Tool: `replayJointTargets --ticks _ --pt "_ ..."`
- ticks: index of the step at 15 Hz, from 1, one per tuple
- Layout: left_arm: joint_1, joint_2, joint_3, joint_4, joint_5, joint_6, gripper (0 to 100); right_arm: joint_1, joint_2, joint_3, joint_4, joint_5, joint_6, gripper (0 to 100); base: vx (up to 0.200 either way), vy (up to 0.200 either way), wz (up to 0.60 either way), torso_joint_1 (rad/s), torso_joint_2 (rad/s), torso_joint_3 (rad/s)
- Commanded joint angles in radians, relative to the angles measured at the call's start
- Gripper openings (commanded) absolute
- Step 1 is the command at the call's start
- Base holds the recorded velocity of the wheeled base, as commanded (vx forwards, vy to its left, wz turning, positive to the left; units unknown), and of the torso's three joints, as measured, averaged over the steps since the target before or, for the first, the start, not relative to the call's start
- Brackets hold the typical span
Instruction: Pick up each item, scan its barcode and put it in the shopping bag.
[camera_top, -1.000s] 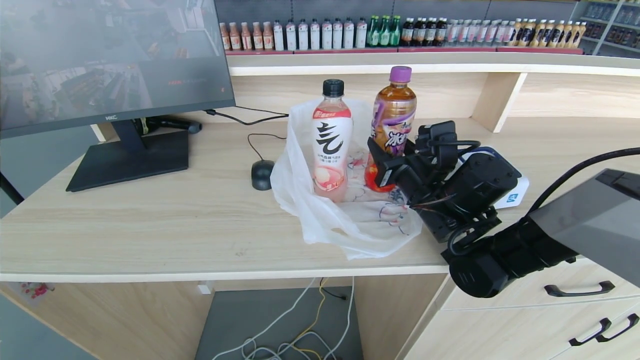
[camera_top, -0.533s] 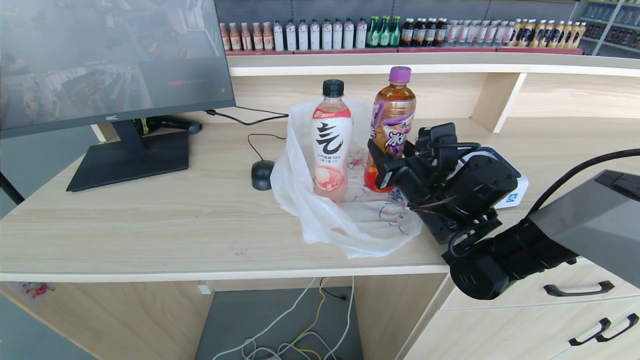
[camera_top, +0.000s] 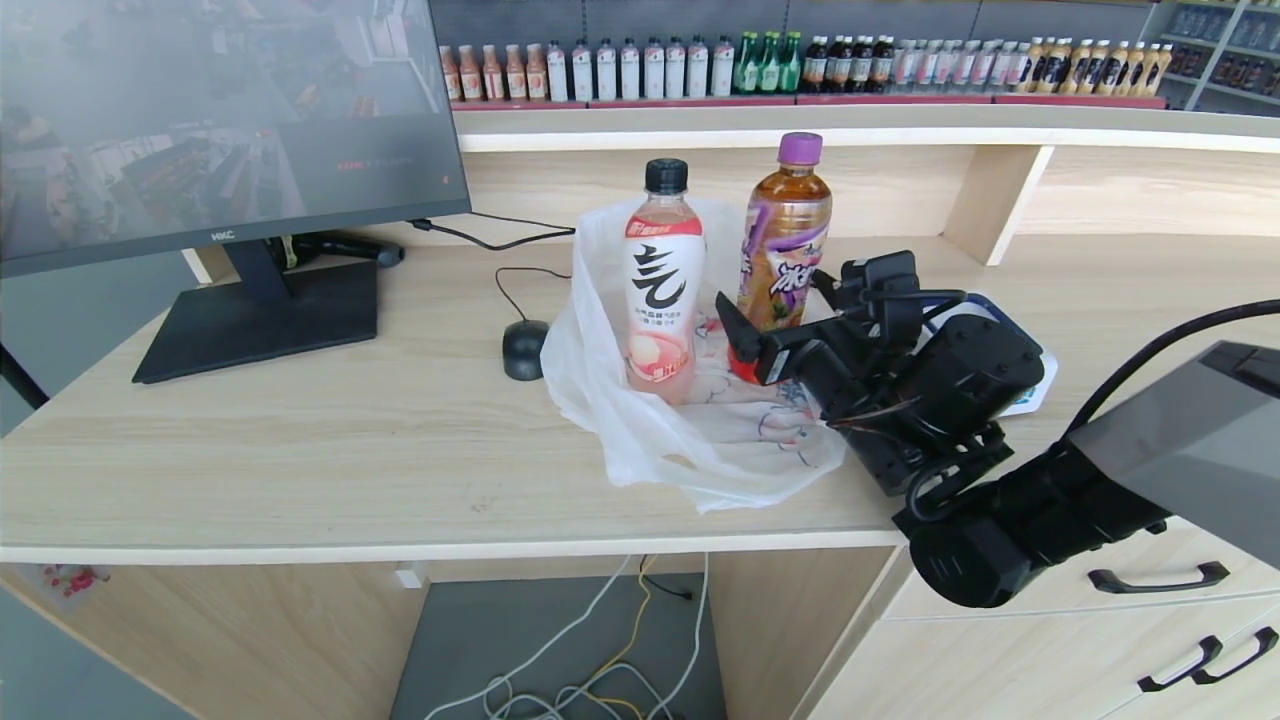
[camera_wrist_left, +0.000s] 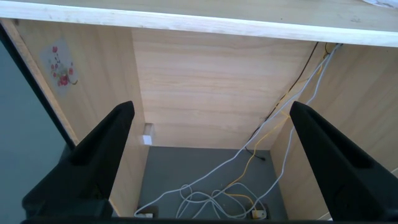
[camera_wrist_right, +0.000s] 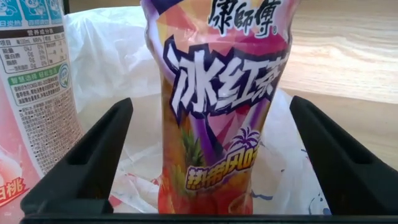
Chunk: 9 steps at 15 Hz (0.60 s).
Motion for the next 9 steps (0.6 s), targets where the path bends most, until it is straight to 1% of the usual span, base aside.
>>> replayJointTargets --ticks 1,3,6,7,9 --pt "0.000 0.000 0.000 0.000 0.000 0.000 100 0.001 -0.048 0.035 -0.005 -0.001 0.000 100 0.000 0.000 0.00 0.000 0.00 0.000" --pt "0.000 0.000 0.000 0.000 0.000 0.000 100 0.002 -0.114 0.099 -0.008 -0.001 0.000 100 0.000 0.000 0.00 0.000 0.00 0.000" --pt "0.000 0.000 0.000 0.000 0.000 0.000 100 0.004 -0.250 0.242 -0.019 -0.001 0.001 100 0.000 0.000 0.00 0.000 0.00 0.000" --pt "0.000 0.000 0.000 0.000 0.000 0.000 100 0.001 -0.345 0.354 -0.028 -0.001 0.010 100 0.000 0.000 0.00 0.000 0.00 0.000" --pt "0.000 0.000 0.000 0.000 0.000 0.000 100 0.001 -0.500 0.518 -0.028 -0.007 0.023 100 0.000 0.000 0.00 0.000 0.00 0.000"
